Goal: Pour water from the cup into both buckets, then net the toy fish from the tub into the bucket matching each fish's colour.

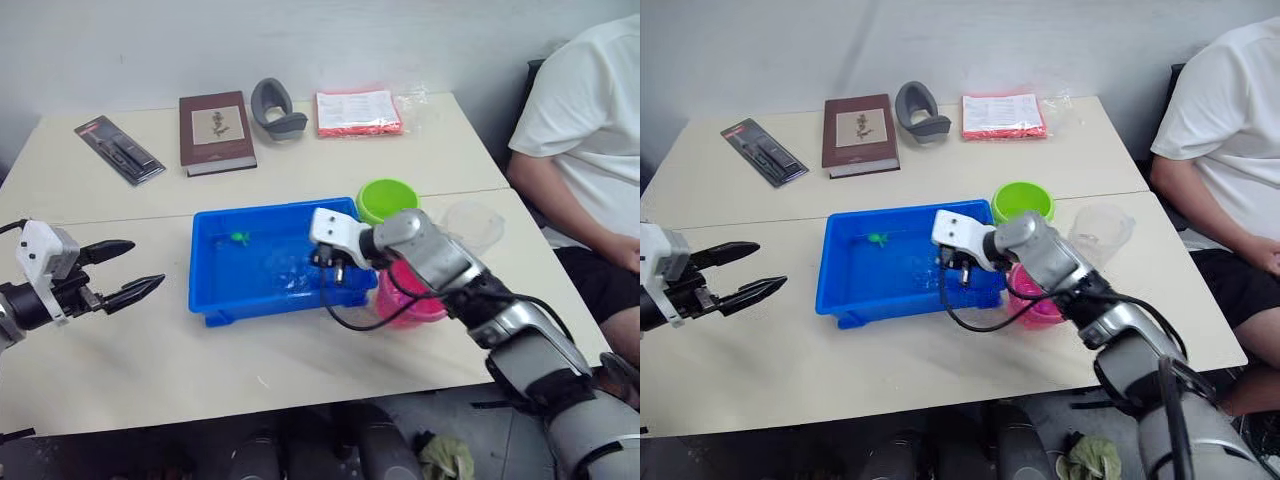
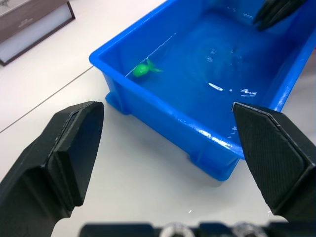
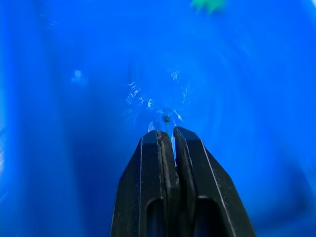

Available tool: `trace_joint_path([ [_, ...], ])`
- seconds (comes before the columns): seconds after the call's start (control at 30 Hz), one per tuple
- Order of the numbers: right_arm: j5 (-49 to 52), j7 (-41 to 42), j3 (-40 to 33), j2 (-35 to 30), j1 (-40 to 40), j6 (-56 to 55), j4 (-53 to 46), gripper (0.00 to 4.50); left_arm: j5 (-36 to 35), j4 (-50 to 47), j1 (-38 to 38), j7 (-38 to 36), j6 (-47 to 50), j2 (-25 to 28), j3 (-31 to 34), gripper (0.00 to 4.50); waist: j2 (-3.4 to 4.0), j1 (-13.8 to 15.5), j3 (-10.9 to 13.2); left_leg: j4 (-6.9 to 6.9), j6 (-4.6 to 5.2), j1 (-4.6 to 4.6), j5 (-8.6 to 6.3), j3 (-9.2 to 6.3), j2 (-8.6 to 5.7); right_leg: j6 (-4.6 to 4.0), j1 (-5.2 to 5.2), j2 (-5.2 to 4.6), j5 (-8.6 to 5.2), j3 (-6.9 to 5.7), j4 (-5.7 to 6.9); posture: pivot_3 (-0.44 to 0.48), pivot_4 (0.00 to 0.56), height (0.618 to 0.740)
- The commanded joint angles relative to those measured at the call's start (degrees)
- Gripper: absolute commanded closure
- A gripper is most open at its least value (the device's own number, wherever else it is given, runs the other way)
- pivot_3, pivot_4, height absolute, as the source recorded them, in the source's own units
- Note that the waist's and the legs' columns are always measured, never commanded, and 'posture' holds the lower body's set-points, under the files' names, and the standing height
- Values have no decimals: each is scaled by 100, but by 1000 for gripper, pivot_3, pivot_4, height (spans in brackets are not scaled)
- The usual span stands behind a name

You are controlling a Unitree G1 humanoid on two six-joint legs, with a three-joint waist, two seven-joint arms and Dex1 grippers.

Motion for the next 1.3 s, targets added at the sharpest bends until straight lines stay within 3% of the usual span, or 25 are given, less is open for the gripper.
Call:
trace_joint_path([
  [0.03, -176, -145, -197, 397, -202, -212, 353, 4500, 5, -27, -80, 79, 103, 181, 129, 41, -1, -19, -1, 0, -1, 0, 0, 0, 0, -1, 0, 0, -1, -1, 3, 0, 150, 740],
  [0.27, -397, -499, -497, 1052, -257, -566, 931, 4500, 4, -6, -198, 127, 225, 298, 116, 41, -3, -38, -1, -1, -3, -4, -3, -1, 0, -2, -1, -1, -1, -2, 20, 0, 150, 740],
  [0.63, -460, -1013, -933, 1359, 326, -1179, 607, 4500, -1, -75, -353, -15, 168, 339, 64, 41, -4, -60, -2, -1, -9, -4, -4, -2, 1, -6, -3, -1, -4, -3, 23, 0, 150, 740],
  [1.0, -113, -297, -1234, 829, 1145, -1352, -723, 4500, 23, -55, -337, -23, 41, 175, -13, 41, -4, -81, -2, -3, -9, -4, -5, -4, 1, -6, -2, 1, -4, -3, 23, 0, 150, 740],
  [1.3, 47, 225, -1511, -22, 1679, -1923, -1661, 4500, 2, -8, -449, -13, -92, 83, -158, 41, -6, -51, -3, -3, -8, -2, -5, -3, 0, -6, -1, 3, -4, -2, 21, 0, 150, 740],
])
